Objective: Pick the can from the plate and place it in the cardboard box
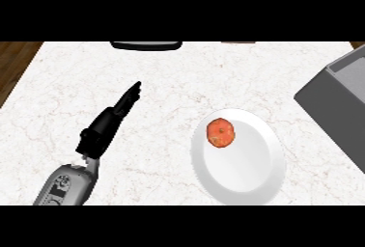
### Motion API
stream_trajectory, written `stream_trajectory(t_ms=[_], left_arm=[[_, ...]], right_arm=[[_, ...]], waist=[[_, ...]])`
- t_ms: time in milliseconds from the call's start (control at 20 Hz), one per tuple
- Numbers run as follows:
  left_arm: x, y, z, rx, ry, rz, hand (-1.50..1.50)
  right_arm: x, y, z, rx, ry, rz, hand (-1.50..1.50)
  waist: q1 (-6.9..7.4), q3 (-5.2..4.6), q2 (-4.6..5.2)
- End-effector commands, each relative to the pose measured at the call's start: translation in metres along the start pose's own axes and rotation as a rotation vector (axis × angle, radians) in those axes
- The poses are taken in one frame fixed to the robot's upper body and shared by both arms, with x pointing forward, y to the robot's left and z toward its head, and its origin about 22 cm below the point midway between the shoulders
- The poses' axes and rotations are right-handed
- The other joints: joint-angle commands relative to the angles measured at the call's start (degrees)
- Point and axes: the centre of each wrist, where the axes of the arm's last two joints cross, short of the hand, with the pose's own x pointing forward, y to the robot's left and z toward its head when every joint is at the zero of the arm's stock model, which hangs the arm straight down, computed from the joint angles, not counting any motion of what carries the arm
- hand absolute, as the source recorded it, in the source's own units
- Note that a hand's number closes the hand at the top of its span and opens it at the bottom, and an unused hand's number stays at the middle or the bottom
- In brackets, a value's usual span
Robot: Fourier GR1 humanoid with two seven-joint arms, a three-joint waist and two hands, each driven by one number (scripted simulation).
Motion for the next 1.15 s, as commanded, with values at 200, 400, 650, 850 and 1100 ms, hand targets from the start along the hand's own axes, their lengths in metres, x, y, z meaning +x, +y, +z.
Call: stream_trajectory(t_ms=[200, 400, 650, 850, 1100], left_arm=[[-0.003, 0.000, 0.003, 0.008, 0.004, 0.000, 0.00], [-0.005, -0.003, -0.002, 0.009, 0.000, 0.007, 0.00], [-0.013, -0.006, 0.008, 0.008, -0.003, 0.003, 0.00], [-0.009, -0.002, 0.008, 0.023, 0.000, 0.002, 0.00], [0.001, -0.005, 0.000, 0.004, -0.012, 0.011, 0.00]], right_arm=[[-0.020, 0.060, -0.022, 0.163, 0.128, -0.181, -1.50], [-0.030, 0.069, -0.021, 0.228, 0.125, -0.221, -1.50], [-0.033, 0.068, -0.032, 0.068, 0.077, -0.444, -1.50], [-0.037, 0.067, -0.029, -0.119, 0.080, -0.658, -1.50], [-0.041, 0.041, -0.021, -0.219, 0.115, -0.839, -1.50]], waist=[[0.04, 0.00, -0.06], [-0.23, 0.04, 0.08], [0.23, 0.09, 0.05], [-0.47, 0.12, -0.22], [0.20, 0.26, 0.29]])
